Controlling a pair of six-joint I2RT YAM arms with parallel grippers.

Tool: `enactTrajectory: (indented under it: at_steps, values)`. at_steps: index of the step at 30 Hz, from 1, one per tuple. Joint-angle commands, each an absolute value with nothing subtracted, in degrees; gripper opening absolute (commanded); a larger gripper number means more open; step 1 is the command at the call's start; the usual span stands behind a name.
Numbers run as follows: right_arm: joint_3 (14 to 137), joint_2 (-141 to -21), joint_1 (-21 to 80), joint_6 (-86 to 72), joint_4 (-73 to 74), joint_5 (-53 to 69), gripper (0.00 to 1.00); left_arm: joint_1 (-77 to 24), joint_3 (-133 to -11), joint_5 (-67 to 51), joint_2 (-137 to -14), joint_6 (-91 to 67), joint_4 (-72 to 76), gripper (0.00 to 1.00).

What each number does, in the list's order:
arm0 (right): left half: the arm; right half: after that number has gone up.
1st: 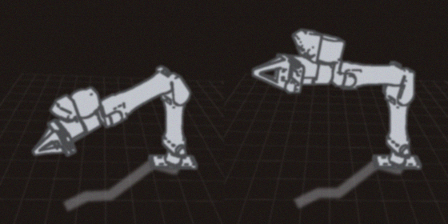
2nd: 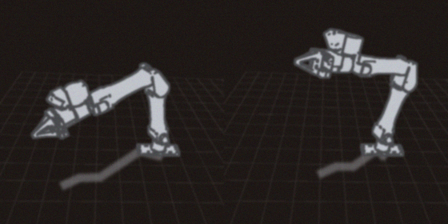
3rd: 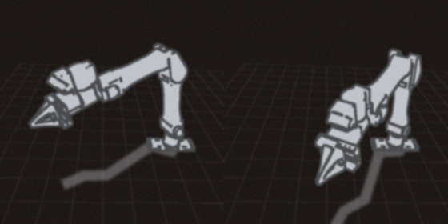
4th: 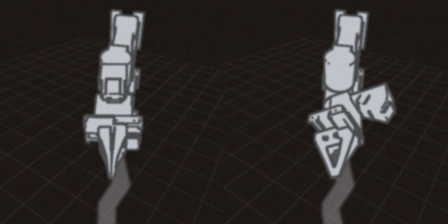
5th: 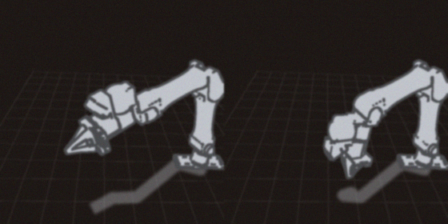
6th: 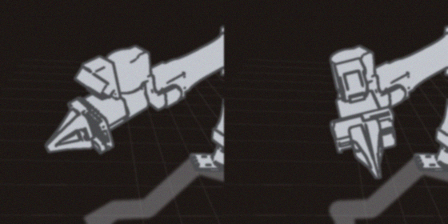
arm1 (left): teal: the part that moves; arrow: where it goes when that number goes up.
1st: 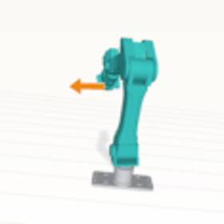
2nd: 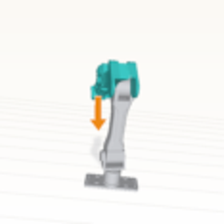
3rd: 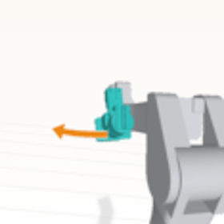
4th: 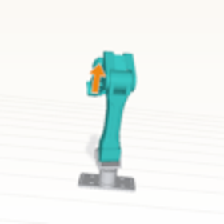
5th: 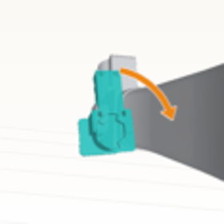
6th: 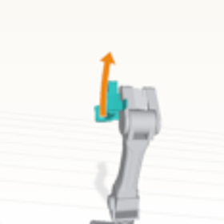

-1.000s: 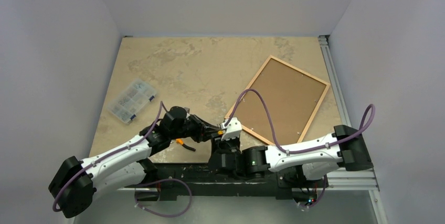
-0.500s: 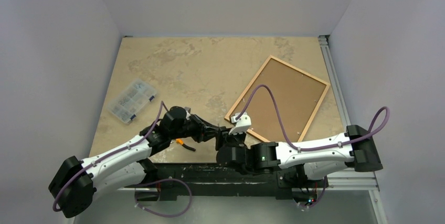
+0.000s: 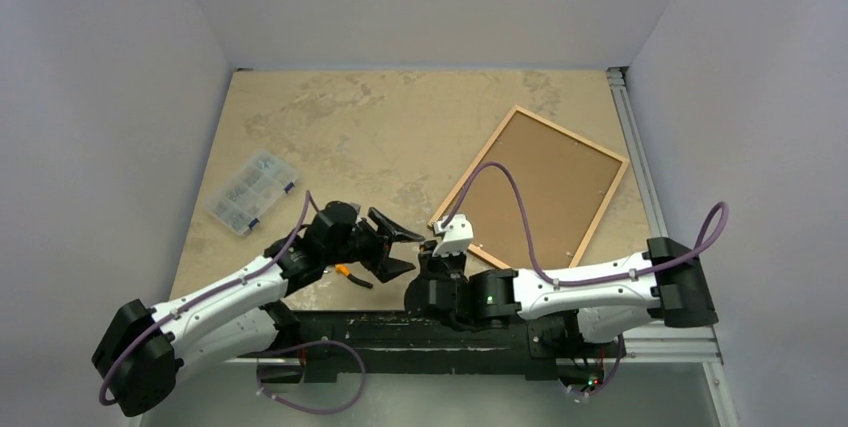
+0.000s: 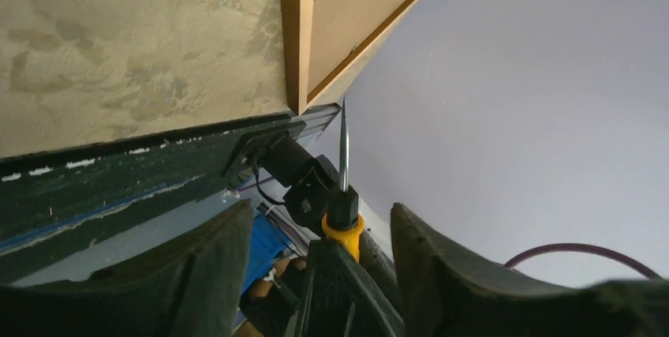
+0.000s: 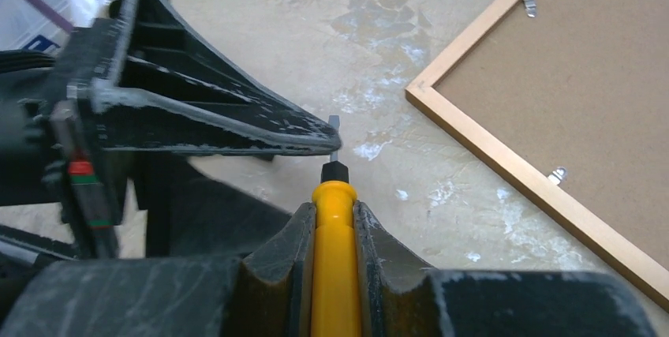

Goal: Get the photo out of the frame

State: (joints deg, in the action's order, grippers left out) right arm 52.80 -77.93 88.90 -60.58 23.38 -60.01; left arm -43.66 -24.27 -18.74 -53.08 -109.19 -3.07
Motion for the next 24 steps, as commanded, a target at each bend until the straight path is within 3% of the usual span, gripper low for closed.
enactTrajectory:
  at_steps: [1, 6, 9, 13, 17, 24]
  values:
    - [52.58, -74.04, 86.84, -68.21, 30.12, -60.35, 0.0, -42.66, -32.15, -15.16, -51.69, -95.29, -17.03, 0.73]
    - [41.86, -63.78, 81.23, -66.47, 24.67, -52.16, 0.0, -39.41, -36.09, -4.74, -49.72, -77.48, -27.35, 0.82]
    - [36.06, -56.59, 77.24, -64.92, 21.06, -47.09, 0.0, -38.17, -40.53, -4.3, -52.2, -63.81, -28.48, 0.84]
    - [31.39, -49.81, 68.33, -61.06, 17.71, -36.59, 0.0, -35.15, -46.97, -19.55, -59.64, -48.02, -27.41, 0.85]
    - [34.0, -48.56, 61.14, -58.55, 23.53, -33.75, 0.0, -31.29, -50.11, -33.63, -66.27, -44.21, -22.27, 0.83]
    - [41.25, -55.43, 46.65, -47.33, 25.4, -23.5, 0.0, -30.88, -62.49, -34.19, -79.14, -40.28, -22.46, 0.82]
